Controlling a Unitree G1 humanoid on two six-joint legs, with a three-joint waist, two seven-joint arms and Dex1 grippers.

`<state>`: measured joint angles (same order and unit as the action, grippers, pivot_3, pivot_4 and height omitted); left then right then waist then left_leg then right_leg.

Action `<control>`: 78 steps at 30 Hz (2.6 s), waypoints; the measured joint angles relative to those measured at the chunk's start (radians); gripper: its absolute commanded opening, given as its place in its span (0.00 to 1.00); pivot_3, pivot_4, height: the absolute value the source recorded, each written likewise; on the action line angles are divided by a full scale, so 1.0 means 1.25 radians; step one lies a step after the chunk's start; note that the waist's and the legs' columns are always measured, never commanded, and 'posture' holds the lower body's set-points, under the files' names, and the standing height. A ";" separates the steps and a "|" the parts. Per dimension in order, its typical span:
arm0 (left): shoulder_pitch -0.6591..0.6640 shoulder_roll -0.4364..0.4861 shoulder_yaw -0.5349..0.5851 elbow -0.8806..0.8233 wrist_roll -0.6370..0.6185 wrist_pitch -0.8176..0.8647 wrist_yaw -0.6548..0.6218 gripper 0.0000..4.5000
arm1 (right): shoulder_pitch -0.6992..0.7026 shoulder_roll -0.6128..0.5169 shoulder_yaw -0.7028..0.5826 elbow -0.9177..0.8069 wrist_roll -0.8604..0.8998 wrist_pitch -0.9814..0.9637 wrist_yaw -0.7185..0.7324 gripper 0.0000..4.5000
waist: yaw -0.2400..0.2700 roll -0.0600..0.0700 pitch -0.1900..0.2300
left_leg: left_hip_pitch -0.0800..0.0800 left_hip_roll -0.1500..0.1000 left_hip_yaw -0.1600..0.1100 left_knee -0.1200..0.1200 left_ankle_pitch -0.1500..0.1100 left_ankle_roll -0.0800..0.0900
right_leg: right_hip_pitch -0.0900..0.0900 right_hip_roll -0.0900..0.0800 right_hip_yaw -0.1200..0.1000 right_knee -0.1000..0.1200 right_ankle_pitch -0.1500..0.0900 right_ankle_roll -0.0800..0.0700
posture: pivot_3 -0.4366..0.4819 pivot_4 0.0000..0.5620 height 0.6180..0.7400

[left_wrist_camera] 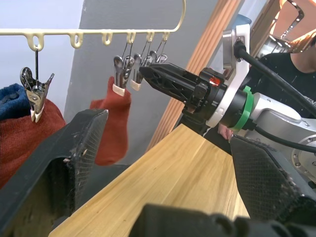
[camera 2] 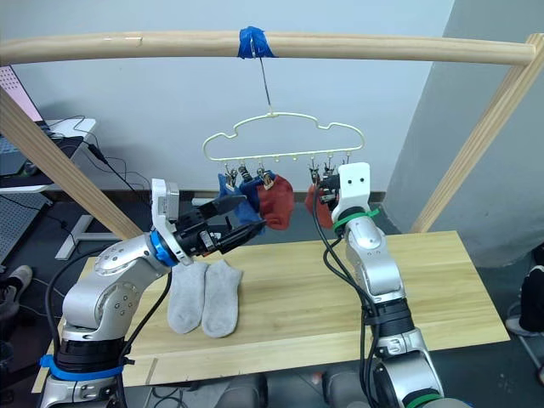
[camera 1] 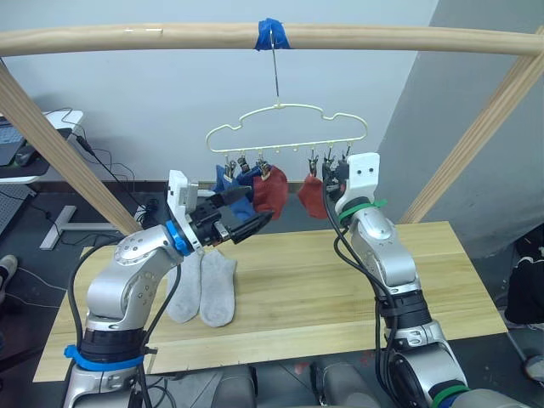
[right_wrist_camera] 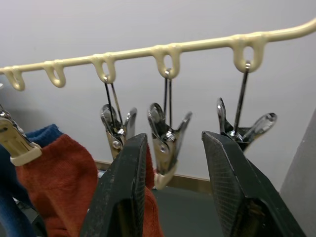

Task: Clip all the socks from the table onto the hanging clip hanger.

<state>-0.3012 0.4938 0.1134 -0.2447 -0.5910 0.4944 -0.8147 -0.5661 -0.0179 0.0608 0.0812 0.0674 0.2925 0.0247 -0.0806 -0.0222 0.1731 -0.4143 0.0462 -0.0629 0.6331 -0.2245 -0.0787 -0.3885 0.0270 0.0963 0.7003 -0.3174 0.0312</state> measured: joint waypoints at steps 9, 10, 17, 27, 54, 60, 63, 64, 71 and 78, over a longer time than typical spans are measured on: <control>0.000 -0.005 -0.001 0.000 0.000 0.000 0.013 1.00 | -0.010 0.004 0.000 0.036 -0.009 -0.003 -0.003 0.40 | 0.000 0.000 0.000 | 0.000 0.000 0.000 0.000 0.000 0.000 | 0.000 0.000 0.000 0.000 0.000 0.000 | 0.48 0.25 1.00; 0.000 -0.005 -0.001 -0.001 0.000 0.000 0.014 1.00 | -0.011 0.003 0.000 0.039 -0.010 -0.003 -0.003 0.40 | 0.000 0.000 0.000 | 0.000 0.000 0.000 0.000 0.000 0.000 | 0.000 0.000 0.000 0.000 0.000 0.000 | 0.49 0.24 1.00; 0.000 -0.006 -0.009 -0.002 0.000 0.000 0.015 1.00 | -0.056 0.005 -0.003 0.084 -0.020 -0.014 -0.006 0.40 | 0.000 0.000 0.000 | 0.000 0.000 0.000 0.000 0.000 0.000 | 0.000 0.000 0.000 0.000 0.000 0.000 | 0.49 0.24 1.00; 0.000 -0.006 -0.014 -0.002 0.001 -0.002 0.017 1.00 | -0.075 0.031 -0.002 0.119 -0.022 -0.021 -0.004 0.40 | 0.000 0.000 0.000 | 0.000 0.000 0.000 0.000 0.000 0.000 | 0.000 0.000 0.000 0.000 0.000 0.000 | 0.50 0.23 1.00; 0.008 -0.007 -0.017 -0.020 0.003 -0.004 0.035 1.00 | -0.095 0.049 -0.006 0.131 -0.017 -0.036 0.013 0.00 | 0.002 0.000 0.000 | 0.000 0.000 0.000 0.000 0.000 0.000 | 0.000 0.000 0.000 0.001 0.000 0.000 | 0.50 0.24 1.00; 0.012 -0.011 -0.018 -0.019 0.003 -0.004 0.043 1.00 | -0.091 0.033 -0.013 0.121 -0.002 -0.015 0.032 0.00 | 0.003 0.000 0.000 | 0.000 0.000 0.000 0.000 0.000 0.000 | 0.000 0.000 0.000 0.001 0.000 0.000 | 0.50 0.24 1.00; 0.018 -0.011 -0.019 -0.017 0.004 -0.003 0.051 1.00 | -0.089 0.003 -0.021 0.081 0.028 0.049 0.077 0.00 | 0.005 0.000 0.000 | 0.000 0.000 0.000 0.000 0.000 0.000 | 0.000 0.000 0.000 0.001 0.000 0.000 | 0.49 0.25 1.00; 0.022 -0.010 -0.020 -0.009 0.012 -0.002 0.056 1.00 | -0.086 -0.014 -0.023 0.059 0.045 0.084 0.105 0.00 | 0.006 0.000 0.000 | 0.000 0.000 0.000 0.000 0.000 0.000 | 0.000 0.000 0.000 0.001 0.000 0.000 | 0.48 0.25 1.00; 0.068 0.004 -0.045 0.250 0.195 -0.077 0.152 1.00 | -0.066 -0.110 -0.030 -0.074 0.136 0.275 0.231 0.00 | 0.007 0.000 0.000 | 0.001 0.000 0.000 0.000 0.000 0.000 | 0.000 0.000 0.000 0.001 0.000 0.000 | 0.45 0.27 1.00; 0.042 0.003 -0.103 0.476 0.340 -0.189 0.184 1.00 | -0.062 -0.125 -0.030 -0.108 0.153 0.332 0.247 0.00 | 0.011 0.000 0.000 | 0.000 0.000 0.000 0.000 0.000 0.000 | 0.000 0.000 0.000 0.000 0.000 0.000 | 0.44 0.28 1.00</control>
<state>-0.2483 0.4977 -0.0157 0.3505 -0.1663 0.2577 -0.5842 -0.6441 -0.1736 0.0238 -0.0541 0.2581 0.7080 0.3331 -0.0673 -0.0222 0.1732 -0.4141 0.0457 -0.0630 0.6330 -0.2245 -0.0787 -0.3884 0.0266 0.0957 0.7004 -0.3174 0.0311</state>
